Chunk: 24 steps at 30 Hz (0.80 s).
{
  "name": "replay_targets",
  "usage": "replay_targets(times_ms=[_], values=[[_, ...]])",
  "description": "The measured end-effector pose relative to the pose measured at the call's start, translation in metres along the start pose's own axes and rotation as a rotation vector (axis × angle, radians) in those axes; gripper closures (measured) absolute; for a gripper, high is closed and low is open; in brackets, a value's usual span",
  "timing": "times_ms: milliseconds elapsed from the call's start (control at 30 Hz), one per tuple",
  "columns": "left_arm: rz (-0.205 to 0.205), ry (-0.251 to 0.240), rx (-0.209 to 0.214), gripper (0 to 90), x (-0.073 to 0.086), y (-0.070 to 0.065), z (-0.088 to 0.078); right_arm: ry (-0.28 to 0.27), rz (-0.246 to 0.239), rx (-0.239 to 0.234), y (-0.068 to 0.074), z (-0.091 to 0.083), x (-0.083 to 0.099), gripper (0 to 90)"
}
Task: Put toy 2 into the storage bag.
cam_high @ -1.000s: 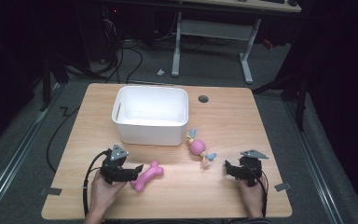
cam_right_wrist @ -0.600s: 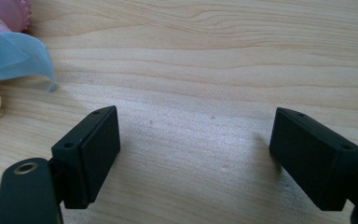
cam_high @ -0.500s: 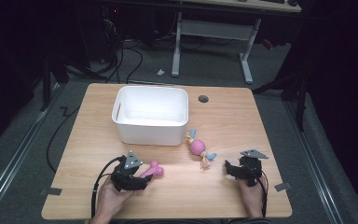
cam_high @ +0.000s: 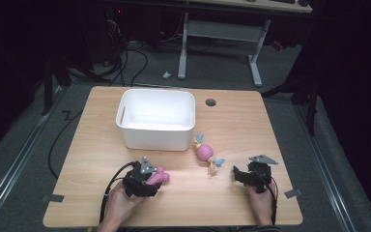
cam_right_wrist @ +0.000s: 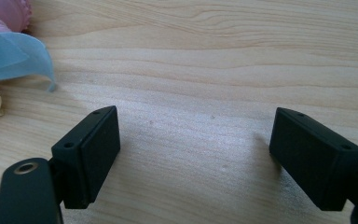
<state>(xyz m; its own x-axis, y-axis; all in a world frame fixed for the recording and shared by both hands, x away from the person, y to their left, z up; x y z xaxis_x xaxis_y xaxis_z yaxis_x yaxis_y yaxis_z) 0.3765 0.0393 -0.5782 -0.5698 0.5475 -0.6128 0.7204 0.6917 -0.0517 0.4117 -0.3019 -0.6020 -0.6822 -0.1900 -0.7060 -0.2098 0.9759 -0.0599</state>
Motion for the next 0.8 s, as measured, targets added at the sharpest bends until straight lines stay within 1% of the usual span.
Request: replay_targets(times_ms=[133, 267, 333, 400, 433, 567, 800], values=[[-0.017, 0.019, 0.005, 45.9, -0.0003, 0.0011, 0.0031, 0.0, 0.0, 0.0, 0.0, 0.0, 0.0, 16.3], [-0.011, 0.026, 0.008, 46.3, 0.0001, 0.0009, 0.0042, 0.0, -0.002, 0.0, -0.0001, 0.0, -0.0001, 16.3], [-0.011, 0.042, 0.006, 47.7, 0.0016, 0.0009, 0.0057, 0.0, 0.0, 0.0, 0.0, 0.0, 0.0, 16.3], [-0.01, 0.045, 0.003, 48.1, 0.0021, 0.0011, 0.0065, 0.0, 0.0, 0.0, 0.0, 0.0, 0.0, 16.3], [-0.009, 0.049, 0.005, 49.8, 0.0026, 0.0007, 0.0067, 0.0, 0.0, 0.0, 0.0, 0.0, 0.0, 16.3], [-0.005, 0.045, -0.005, 55.3, 0.0028, 0.0014, 0.0067, 0.0, 0.0, 0.0, 0.0, 0.0, 0.0, 16.3], [-0.003, 0.045, 0.004, 57.8, 0.0031, 0.0018, 0.005, 0.001, 0.003, 0.0, 0.0002, -0.0001, 0.0, 16.3]])
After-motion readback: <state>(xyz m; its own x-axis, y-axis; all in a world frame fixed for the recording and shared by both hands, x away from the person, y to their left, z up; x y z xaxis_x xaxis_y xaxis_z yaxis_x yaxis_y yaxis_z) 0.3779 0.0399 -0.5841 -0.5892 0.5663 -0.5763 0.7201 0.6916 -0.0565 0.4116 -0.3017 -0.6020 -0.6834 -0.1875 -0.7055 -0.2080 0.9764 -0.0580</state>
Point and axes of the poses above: each handheld gripper's, and its own axes: z roughly forward along the jaws, x roughly out of its underside, y roughly to its left, the point moved 10 cm from there along z, roughly forward along the jaws, and after that the axes turned 3 degrees about -z, right-handed, at the moved point
